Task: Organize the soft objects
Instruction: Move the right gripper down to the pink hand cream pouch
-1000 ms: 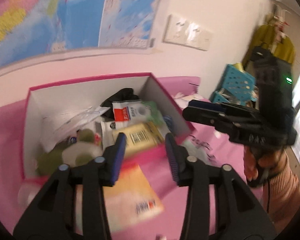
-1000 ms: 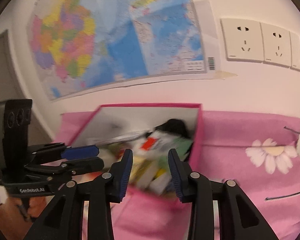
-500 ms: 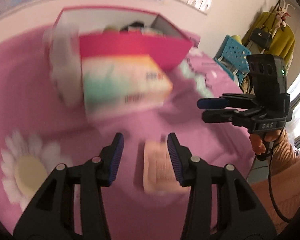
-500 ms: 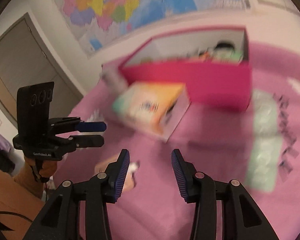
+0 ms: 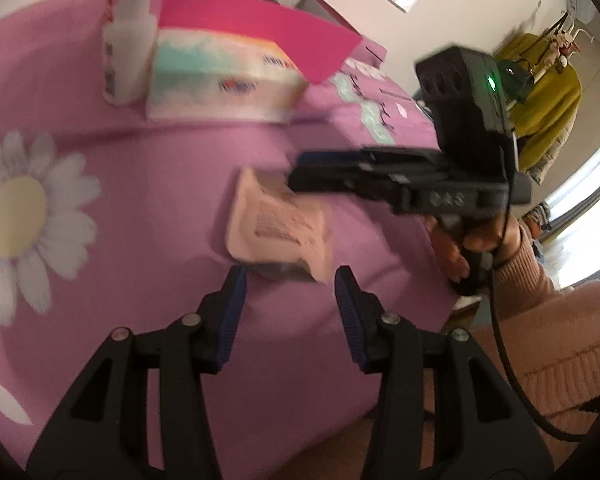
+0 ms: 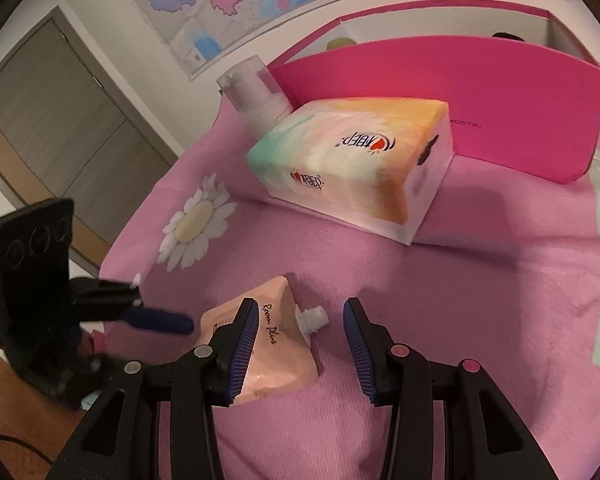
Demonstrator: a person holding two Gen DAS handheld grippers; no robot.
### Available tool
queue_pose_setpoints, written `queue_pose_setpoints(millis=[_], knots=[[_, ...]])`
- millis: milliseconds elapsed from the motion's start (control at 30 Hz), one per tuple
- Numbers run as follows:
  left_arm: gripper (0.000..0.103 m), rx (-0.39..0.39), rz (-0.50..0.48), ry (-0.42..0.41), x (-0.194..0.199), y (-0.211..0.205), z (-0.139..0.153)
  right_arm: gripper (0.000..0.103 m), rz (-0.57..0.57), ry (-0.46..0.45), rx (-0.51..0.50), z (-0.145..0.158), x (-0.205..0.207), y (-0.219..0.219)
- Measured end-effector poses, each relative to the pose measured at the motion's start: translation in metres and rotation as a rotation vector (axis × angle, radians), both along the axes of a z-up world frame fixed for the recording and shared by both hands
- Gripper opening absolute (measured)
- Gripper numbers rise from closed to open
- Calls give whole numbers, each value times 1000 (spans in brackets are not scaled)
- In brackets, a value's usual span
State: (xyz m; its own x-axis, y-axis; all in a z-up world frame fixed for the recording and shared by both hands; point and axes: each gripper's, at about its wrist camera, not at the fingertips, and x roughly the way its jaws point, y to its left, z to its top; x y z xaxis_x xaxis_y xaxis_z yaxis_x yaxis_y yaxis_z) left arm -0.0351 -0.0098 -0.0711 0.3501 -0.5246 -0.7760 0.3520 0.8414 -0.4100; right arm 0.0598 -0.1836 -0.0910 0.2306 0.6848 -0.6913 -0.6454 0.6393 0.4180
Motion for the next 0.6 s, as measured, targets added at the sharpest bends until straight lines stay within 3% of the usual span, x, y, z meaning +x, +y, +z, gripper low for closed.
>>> queue_pose_setpoints(millis=[267, 400, 600], knots=[[47, -40, 38, 14, 11, -5, -4, 45, 16, -9, 3, -2, -5, 2], [30, -18, 61, 24, 26, -3, -6, 46, 25, -27, 4, -4, -10, 6], [28, -18, 73, 15, 37, -5, -7, 43, -13, -17, 18, -6, -14, -1]])
